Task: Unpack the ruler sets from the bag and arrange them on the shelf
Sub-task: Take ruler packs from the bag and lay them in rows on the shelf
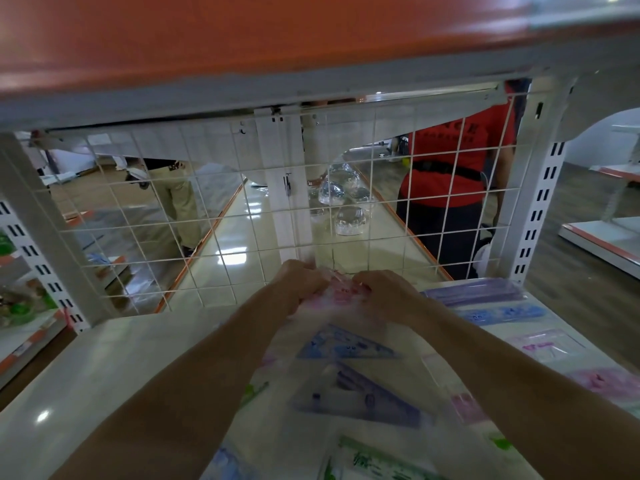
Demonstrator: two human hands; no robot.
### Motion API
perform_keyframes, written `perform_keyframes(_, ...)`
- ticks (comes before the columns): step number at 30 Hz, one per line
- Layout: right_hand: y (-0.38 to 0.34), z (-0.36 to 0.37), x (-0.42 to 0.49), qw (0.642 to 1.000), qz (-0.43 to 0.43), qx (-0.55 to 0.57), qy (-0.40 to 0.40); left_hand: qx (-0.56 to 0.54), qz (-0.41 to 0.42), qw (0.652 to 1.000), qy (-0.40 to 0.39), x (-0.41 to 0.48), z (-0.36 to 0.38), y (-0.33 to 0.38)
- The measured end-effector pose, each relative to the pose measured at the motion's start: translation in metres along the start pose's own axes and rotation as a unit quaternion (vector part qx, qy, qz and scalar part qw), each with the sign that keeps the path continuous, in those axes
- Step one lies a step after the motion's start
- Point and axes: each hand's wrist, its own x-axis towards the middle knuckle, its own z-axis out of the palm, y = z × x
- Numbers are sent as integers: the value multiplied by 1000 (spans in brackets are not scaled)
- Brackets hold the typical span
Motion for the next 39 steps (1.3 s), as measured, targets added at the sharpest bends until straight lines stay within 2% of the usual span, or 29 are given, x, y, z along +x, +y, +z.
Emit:
perform_keyframes(4,-7,-11,-3,999,-19,48,14,7,118,993,-22,-8,-4,-5)
perform_keyframes(7,-10,-7,-4,999,-21,22,32,110,170,979,-19,-9,-7,-10)
perform_keyframes(12,-9,1,-2,1000,-10,-9,16,233,172,957,-16,-4,-12,-22)
perform_keyframes(18,-11,1,-9,996,-19,-12,82,259,220,939,43,-10,-9,-22)
perform_keyframes(28,-22,6,-18,988,-40,-140,40,258,157,951,-60,-15,15,-26)
perform_keyframes(33,-21,3,-17,991,-37,-105,74,249,229,939,71,-15,2,-24)
perform_keyframes(37,-22,9,-19,994,-33,-89,50,273,242,929,57,-15,3,-29)
perform_keyframes(39,-19,7,-15,994,-33,-76,67,271,250,926,81,-14,2,-29)
